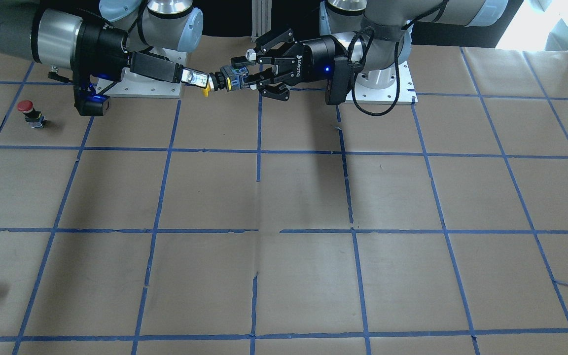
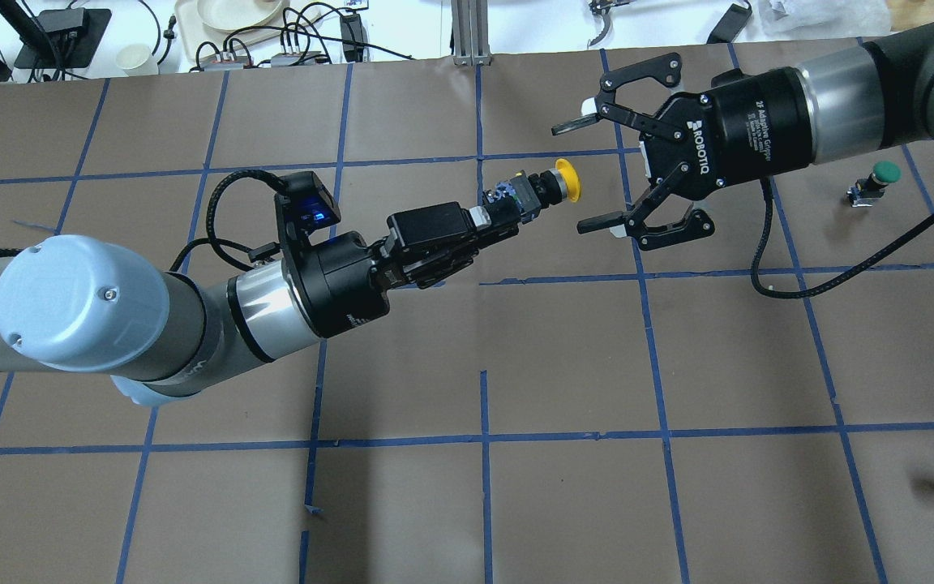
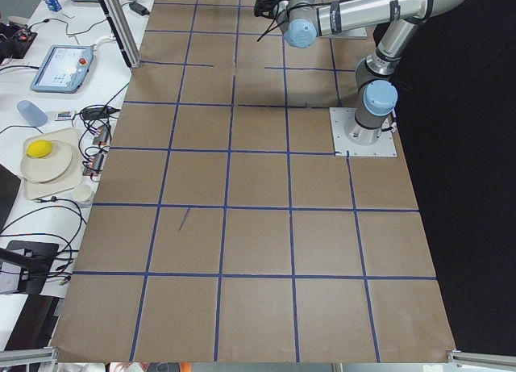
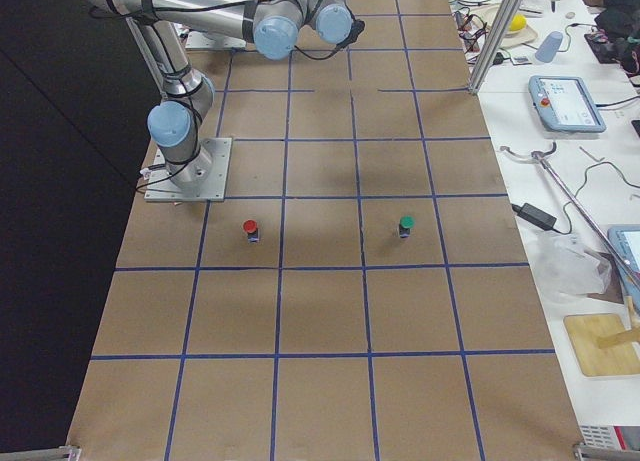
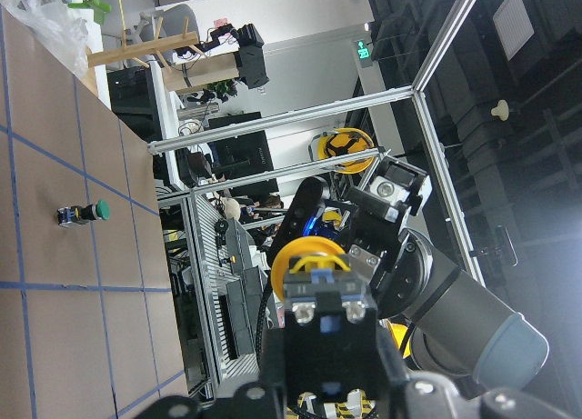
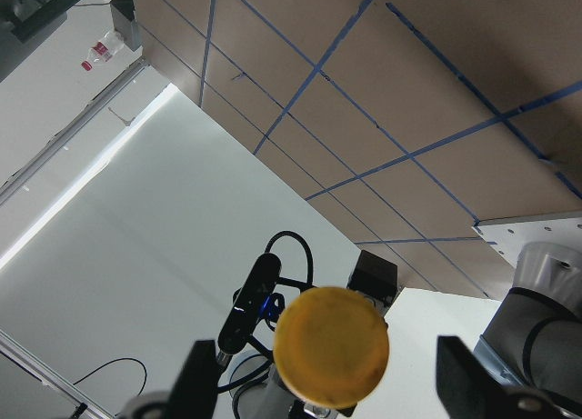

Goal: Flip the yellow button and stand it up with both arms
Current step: 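Close the right gripper on the yellow cap and open the left gripper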

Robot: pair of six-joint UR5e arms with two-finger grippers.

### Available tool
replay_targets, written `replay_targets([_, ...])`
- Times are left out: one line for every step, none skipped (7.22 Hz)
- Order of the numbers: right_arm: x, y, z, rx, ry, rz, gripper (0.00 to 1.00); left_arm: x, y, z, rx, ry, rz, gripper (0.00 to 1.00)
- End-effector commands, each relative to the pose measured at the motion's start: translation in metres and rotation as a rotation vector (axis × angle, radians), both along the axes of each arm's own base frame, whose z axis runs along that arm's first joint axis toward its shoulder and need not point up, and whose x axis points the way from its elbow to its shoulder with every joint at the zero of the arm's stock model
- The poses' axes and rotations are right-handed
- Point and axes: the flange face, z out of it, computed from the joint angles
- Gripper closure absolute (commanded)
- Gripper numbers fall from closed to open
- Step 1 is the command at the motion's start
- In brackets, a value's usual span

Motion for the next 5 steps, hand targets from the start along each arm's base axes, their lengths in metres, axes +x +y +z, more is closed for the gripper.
replay_targets([0.0007,0.0028,0.0009,0.009,-0.001,-0.001,0.63,0.0,0.0009,0.0021,-0.005,0.001,-0.001,0.86])
replay_targets([0.0007,0.0028,0.0008,0.009,0.0,0.0,0.71,-0.0001,0.0005,-0.0003,0.0,-0.001,-0.002,0.86])
replay_targets([0.0006,0.0024,0.0002,0.012,0.0,-0.001,0.73,0.0,0.0011,0.0021,-0.005,0.0,-0.002,0.86])
replay_targets([0.0007,0.0028,0.0008,0.012,0.0,-0.001,0.73,0.0,0.0014,0.0027,-0.008,0.0,-0.002,0.86])
replay_targets([0.0005,0.0019,0.0017,0.012,-0.001,-0.003,0.73,0.0,0.0014,0.0027,-0.007,0.0,-0.002,0.64])
